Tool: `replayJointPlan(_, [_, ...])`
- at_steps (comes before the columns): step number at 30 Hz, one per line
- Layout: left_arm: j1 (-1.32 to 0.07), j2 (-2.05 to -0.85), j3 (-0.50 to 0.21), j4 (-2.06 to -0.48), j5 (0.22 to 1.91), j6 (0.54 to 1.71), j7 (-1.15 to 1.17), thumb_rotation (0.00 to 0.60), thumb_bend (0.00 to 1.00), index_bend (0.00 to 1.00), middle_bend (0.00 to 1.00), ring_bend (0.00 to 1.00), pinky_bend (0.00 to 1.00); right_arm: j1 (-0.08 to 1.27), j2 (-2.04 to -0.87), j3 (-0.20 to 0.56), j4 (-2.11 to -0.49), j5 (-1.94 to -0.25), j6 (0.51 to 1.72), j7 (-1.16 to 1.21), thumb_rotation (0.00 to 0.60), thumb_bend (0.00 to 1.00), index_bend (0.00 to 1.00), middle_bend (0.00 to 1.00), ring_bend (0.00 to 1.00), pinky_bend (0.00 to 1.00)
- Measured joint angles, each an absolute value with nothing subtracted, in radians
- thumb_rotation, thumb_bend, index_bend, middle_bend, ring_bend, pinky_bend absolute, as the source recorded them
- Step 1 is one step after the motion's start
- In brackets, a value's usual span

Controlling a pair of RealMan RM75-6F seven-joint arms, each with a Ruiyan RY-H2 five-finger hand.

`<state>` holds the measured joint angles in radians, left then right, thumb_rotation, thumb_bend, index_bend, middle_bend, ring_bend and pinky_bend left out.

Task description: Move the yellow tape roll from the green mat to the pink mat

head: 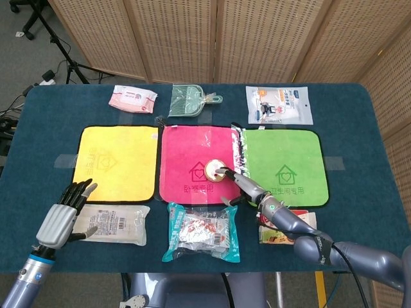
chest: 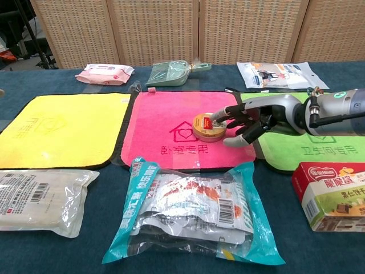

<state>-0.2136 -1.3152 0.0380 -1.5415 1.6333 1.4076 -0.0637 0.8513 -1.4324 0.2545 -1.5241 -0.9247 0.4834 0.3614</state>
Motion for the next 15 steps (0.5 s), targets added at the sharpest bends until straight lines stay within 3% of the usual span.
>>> replayJointPlan(15, [-0.214, -1.313, 0.039, -1.542, 1.636, 1.41, -0.067, 0.6, 0.15, 0.04, 0.0, 0.0, 0.0, 0.836, -1.411, 0.228, -1.681, -0.937, 0.558, 0.302, 0.6, 0.47, 0.08, 0.0, 0.0, 0.02])
